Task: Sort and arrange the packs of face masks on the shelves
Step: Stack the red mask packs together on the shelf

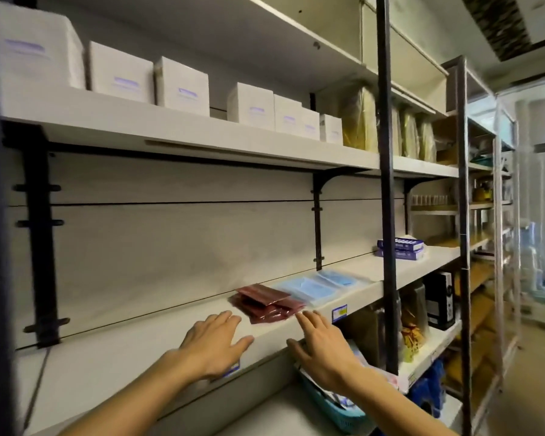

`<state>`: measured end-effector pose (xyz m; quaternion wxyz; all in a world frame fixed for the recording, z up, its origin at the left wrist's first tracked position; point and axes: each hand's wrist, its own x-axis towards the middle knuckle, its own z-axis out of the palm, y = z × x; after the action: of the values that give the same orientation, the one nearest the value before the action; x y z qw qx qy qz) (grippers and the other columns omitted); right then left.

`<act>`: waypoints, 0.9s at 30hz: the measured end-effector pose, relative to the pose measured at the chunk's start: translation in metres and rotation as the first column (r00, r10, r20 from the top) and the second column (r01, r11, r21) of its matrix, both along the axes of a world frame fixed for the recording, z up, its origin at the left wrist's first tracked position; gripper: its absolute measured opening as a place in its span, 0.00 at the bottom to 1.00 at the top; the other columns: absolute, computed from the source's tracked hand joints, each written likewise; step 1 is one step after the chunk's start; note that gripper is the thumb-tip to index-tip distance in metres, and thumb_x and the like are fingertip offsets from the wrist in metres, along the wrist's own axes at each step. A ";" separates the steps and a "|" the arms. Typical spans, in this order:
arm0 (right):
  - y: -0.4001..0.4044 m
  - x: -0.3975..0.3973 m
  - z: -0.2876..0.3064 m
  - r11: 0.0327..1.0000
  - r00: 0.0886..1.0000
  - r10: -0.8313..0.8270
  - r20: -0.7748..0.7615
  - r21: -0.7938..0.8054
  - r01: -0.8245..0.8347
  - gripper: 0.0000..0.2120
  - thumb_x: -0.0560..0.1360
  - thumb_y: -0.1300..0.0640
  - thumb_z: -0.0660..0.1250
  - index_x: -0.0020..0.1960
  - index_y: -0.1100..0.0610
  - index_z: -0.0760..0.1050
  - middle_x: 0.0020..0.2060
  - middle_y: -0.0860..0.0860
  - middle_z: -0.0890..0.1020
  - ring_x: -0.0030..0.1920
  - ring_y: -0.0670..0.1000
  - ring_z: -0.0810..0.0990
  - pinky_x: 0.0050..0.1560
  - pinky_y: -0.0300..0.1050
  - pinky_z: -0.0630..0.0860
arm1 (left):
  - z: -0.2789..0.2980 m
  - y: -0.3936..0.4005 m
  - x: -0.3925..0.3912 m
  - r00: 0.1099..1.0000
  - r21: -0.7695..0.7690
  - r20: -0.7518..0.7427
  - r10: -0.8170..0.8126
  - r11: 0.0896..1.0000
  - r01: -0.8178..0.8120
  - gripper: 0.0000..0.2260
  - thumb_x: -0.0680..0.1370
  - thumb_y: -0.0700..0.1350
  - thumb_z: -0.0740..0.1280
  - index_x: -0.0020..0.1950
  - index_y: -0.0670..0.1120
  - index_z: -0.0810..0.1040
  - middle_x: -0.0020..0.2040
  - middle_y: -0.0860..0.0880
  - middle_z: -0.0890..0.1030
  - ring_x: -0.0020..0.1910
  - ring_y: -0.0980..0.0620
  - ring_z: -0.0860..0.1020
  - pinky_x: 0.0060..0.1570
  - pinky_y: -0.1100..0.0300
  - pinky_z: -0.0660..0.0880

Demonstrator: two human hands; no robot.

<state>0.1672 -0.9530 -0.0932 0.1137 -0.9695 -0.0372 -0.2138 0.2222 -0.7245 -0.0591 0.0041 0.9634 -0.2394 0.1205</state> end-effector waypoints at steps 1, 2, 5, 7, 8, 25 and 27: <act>-0.008 0.023 0.006 1.000 1.000 0.017 -0.011 -0.018 -0.017 0.31 0.82 0.39 0.54 0.81 0.51 0.55 0.79 0.49 0.60 0.79 0.52 0.55 0.78 0.51 0.58 | 0.002 -0.008 0.020 1.000 0.002 -0.013 0.022 1.000 -0.022 0.28 0.82 0.65 0.51 0.76 0.52 0.64 0.77 0.51 0.65 0.74 0.47 0.65 0.70 0.51 0.64; -0.014 0.045 0.012 0.999 0.999 0.038 -0.017 -0.027 -0.038 0.30 0.82 0.39 0.54 0.80 0.50 0.57 0.78 0.49 0.61 0.78 0.52 0.57 0.77 0.51 0.59 | 0.004 -0.014 0.038 0.999 -0.009 -0.018 0.039 0.999 -0.039 0.27 0.82 0.65 0.50 0.75 0.53 0.65 0.76 0.51 0.67 0.73 0.47 0.66 0.69 0.51 0.65; -0.026 0.098 0.024 0.997 0.995 0.074 -0.069 -0.017 -0.075 0.28 0.82 0.37 0.53 0.78 0.49 0.62 0.75 0.48 0.66 0.75 0.52 0.62 0.75 0.51 0.62 | 0.005 -0.030 0.082 0.993 -0.053 -0.056 0.108 0.992 -0.111 0.25 0.81 0.66 0.51 0.70 0.53 0.71 0.72 0.51 0.72 0.69 0.48 0.70 0.66 0.51 0.68; -0.031 0.129 0.029 0.995 0.991 0.091 -0.098 -0.029 -0.095 0.28 0.82 0.37 0.53 0.78 0.50 0.62 0.75 0.49 0.67 0.74 0.53 0.63 0.75 0.52 0.62 | 0.005 -0.038 0.108 0.982 -0.095 -0.108 0.156 0.981 -0.166 0.25 0.81 0.66 0.51 0.69 0.53 0.72 0.71 0.51 0.73 0.69 0.48 0.71 0.64 0.51 0.70; -0.033 0.143 0.029 0.994 0.989 0.103 -0.109 -0.033 -0.107 0.29 0.82 0.37 0.53 0.78 0.50 0.62 0.74 0.50 0.67 0.74 0.53 0.64 0.75 0.53 0.63 | 0.005 -0.042 0.119 0.974 -0.120 -0.142 0.176 0.974 -0.193 0.25 0.81 0.66 0.51 0.68 0.53 0.73 0.70 0.51 0.74 0.68 0.48 0.72 0.63 0.51 0.70; -0.050 0.222 0.011 0.861 0.851 0.508 -0.134 0.080 -0.502 0.26 0.80 0.33 0.53 0.71 0.44 0.70 0.68 0.43 0.73 0.71 0.47 0.68 0.72 0.47 0.62 | -0.020 -0.071 0.205 0.868 -0.726 -0.393 0.303 0.478 -0.495 0.15 0.74 0.64 0.69 0.43 0.53 0.86 0.38 0.58 0.86 0.42 0.57 0.84 0.51 0.56 0.79; -0.050 0.236 0.012 0.846 0.855 0.516 -0.050 0.186 -0.499 0.24 0.79 0.34 0.54 0.67 0.45 0.73 0.62 0.44 0.77 0.65 0.48 0.74 0.66 0.46 0.69 | -0.022 -0.061 0.212 0.864 -0.787 -0.416 0.285 0.364 -0.499 0.07 0.76 0.50 0.74 0.47 0.48 0.86 0.40 0.52 0.87 0.42 0.51 0.86 0.53 0.50 0.81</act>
<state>0.4034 -1.0027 -0.0814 0.2485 -0.9214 -0.2687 -0.1306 0.4345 -0.7853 -0.0814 0.4917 0.8569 0.0965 0.1212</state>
